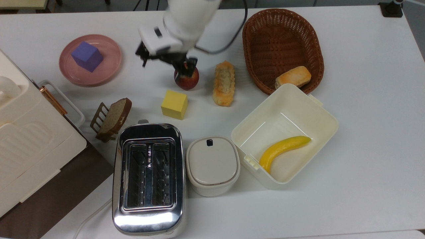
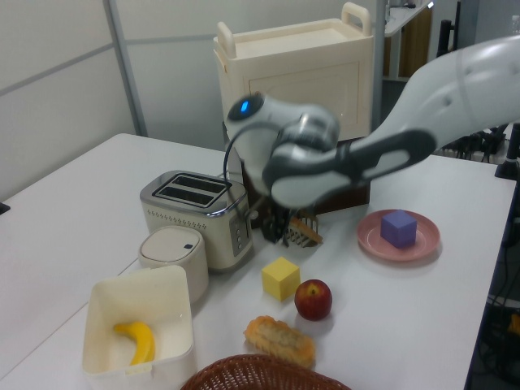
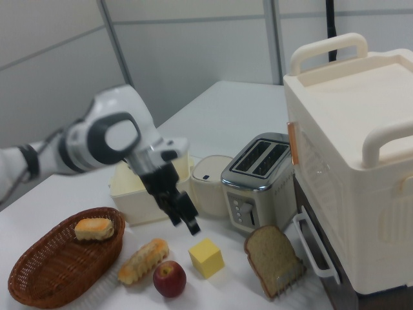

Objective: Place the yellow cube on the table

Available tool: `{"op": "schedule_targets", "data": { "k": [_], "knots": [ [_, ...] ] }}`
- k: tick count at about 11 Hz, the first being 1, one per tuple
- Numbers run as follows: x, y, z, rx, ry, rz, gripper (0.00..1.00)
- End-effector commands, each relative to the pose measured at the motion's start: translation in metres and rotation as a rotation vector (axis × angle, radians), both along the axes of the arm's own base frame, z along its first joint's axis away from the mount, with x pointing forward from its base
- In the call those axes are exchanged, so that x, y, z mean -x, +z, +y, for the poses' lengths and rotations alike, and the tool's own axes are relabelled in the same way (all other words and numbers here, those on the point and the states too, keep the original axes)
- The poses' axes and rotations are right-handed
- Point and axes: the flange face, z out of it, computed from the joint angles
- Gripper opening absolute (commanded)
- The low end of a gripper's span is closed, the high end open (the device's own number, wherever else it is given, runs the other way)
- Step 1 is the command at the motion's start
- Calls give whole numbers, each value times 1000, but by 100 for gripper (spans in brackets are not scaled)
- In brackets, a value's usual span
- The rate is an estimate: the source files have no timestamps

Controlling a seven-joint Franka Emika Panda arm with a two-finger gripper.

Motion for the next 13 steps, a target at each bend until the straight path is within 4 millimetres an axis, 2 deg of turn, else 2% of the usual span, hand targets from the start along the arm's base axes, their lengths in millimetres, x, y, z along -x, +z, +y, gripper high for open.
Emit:
{"op": "schedule_targets", "data": {
  "k": [1,3,4,5,7,8,13],
  "knots": [
    [42,70,-4,-192,123,33,100],
    [59,96,-18,-259,139,47,100],
    [64,99,-20,-279,127,62,100],
    [64,113,-26,-293,108,59,100],
    [65,144,-64,-345,42,2,100],
    [65,152,-76,-345,37,-14,100],
    [72,150,-82,-341,107,54,100]
  ]
}}
